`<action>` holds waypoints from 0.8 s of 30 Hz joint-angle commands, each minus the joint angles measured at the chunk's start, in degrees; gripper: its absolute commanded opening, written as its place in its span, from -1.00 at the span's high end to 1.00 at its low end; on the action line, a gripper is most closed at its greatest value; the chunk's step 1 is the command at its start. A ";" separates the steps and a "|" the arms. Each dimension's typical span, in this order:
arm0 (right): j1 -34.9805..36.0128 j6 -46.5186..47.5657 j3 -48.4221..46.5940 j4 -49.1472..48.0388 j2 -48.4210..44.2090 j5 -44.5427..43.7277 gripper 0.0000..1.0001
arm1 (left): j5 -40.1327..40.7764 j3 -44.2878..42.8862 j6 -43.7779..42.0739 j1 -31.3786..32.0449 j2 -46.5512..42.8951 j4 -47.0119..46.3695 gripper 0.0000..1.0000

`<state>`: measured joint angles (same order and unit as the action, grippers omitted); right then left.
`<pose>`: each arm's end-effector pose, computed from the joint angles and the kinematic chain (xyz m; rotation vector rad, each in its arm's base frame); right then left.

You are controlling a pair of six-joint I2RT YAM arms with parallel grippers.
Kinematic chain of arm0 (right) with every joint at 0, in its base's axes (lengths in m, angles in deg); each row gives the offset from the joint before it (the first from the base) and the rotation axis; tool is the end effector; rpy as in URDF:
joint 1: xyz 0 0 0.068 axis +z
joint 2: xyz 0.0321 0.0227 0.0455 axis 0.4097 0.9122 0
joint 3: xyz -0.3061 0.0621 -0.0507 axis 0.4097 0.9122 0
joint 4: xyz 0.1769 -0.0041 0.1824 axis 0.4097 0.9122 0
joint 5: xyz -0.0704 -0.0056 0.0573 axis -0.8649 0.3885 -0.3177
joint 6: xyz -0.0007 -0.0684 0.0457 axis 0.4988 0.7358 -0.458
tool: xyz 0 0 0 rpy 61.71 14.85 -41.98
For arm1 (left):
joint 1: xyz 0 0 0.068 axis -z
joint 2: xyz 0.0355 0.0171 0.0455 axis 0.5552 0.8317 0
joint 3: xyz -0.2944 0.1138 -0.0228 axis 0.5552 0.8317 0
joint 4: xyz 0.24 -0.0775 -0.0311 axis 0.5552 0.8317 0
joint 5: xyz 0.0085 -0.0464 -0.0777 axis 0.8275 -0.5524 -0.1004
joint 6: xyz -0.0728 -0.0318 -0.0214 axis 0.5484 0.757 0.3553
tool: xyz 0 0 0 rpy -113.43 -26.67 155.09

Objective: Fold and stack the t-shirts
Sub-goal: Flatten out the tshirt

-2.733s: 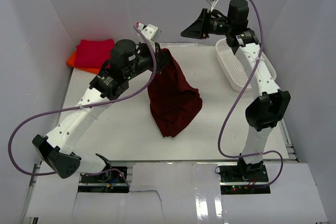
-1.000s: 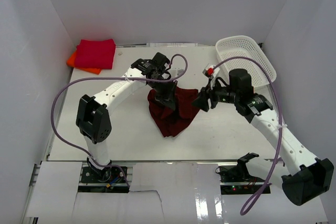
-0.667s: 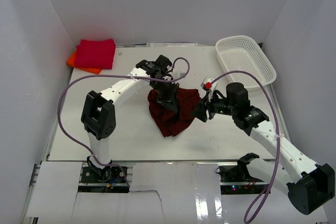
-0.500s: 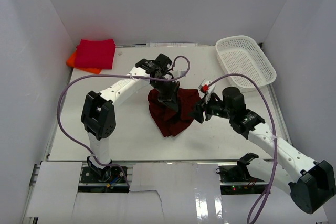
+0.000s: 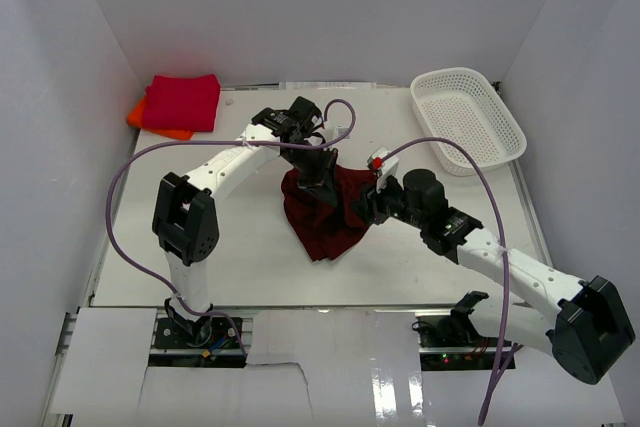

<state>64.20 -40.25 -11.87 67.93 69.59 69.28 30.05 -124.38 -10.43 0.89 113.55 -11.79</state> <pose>0.1819 0.1659 0.2983 -0.7105 1.7809 0.6405 0.3068 -0.2665 0.2959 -0.7207 -2.8353 1.1222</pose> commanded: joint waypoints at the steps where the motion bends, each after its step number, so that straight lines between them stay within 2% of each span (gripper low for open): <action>1: 1.12 -0.53 -3.30 -4.74 1.64 -2.54 0.00 | -2.11 -1.90 -0.06 -0.42 -1.91 -0.95 1.00; 18: 2.44 -1.06 -7.34 -6.15 6.83 -0.78 0.07 | -3.42 -0.93 -0.32 -0.51 -2.09 -1.31 1.00; 24: 2.53 -0.53 -7.87 -7.56 9.11 -1.04 0.26 | -3.78 -0.23 -0.41 -0.51 -2.88 -1.39 1.00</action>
<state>66.32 -40.86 -16.94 64.02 77.89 68.58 28.39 -124.38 -10.45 0.82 113.53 -12.16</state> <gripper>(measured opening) 0.404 0.051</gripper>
